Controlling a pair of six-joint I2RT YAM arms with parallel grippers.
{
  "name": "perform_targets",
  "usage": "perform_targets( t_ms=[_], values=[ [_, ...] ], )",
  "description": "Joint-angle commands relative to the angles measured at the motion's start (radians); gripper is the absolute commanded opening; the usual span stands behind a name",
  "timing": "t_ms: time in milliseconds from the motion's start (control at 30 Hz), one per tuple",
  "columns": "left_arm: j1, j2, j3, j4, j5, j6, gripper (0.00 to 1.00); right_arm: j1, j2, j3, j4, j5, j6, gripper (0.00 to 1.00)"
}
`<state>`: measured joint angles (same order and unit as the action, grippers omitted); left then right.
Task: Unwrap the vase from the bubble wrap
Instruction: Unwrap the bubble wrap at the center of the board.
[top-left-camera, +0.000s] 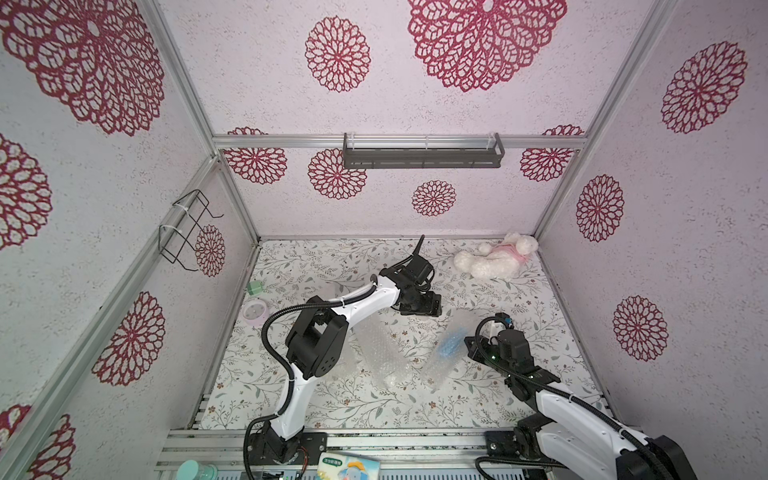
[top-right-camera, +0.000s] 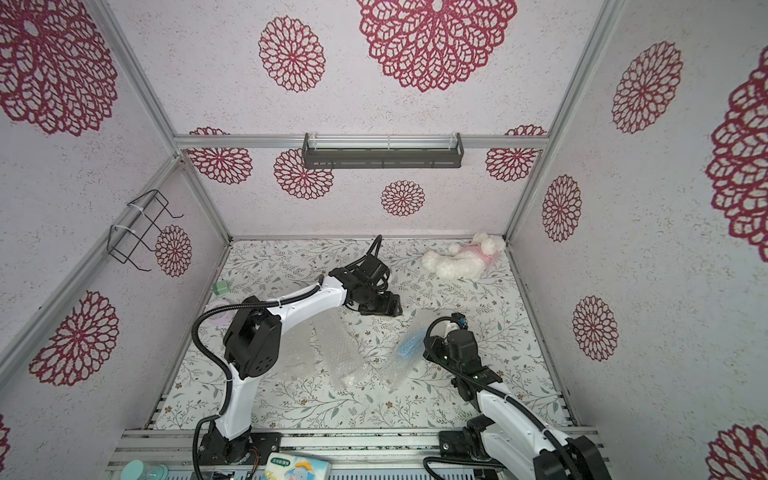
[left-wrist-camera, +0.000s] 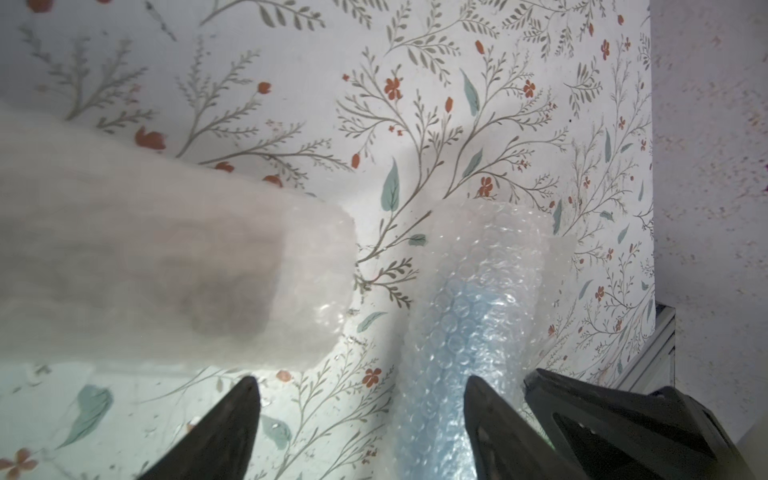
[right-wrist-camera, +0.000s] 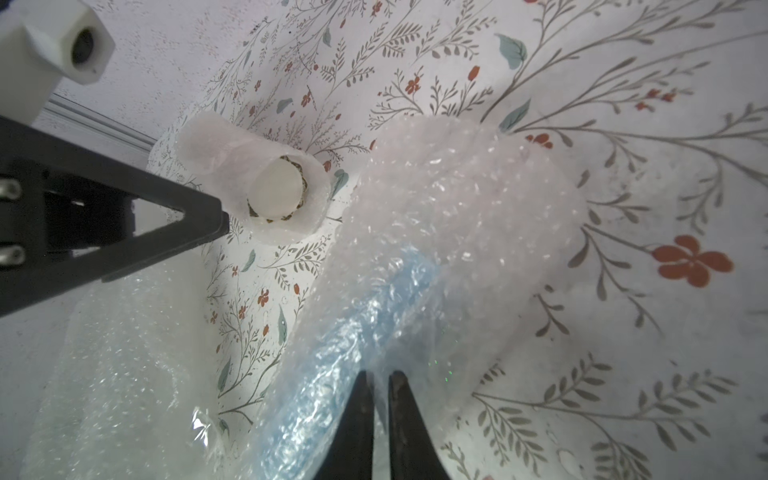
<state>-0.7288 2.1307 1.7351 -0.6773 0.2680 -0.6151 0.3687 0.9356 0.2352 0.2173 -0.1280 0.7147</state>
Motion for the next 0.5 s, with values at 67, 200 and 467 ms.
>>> perform_targets(
  t_ms=[67,200,467],
  values=[
    [0.034,-0.092,-0.035,0.032,-0.002,-0.004,0.8,-0.057,0.128,0.039,0.178,-0.117,-0.066,0.14],
    [0.038,-0.1,-0.051,0.04,-0.008,-0.009,0.81,-0.08,0.228,0.097,0.211,-0.17,-0.11,0.15],
    [0.044,-0.119,-0.073,0.044,-0.033,-0.016,0.81,-0.082,0.362,0.214,0.212,-0.233,-0.182,0.19]
  ],
)
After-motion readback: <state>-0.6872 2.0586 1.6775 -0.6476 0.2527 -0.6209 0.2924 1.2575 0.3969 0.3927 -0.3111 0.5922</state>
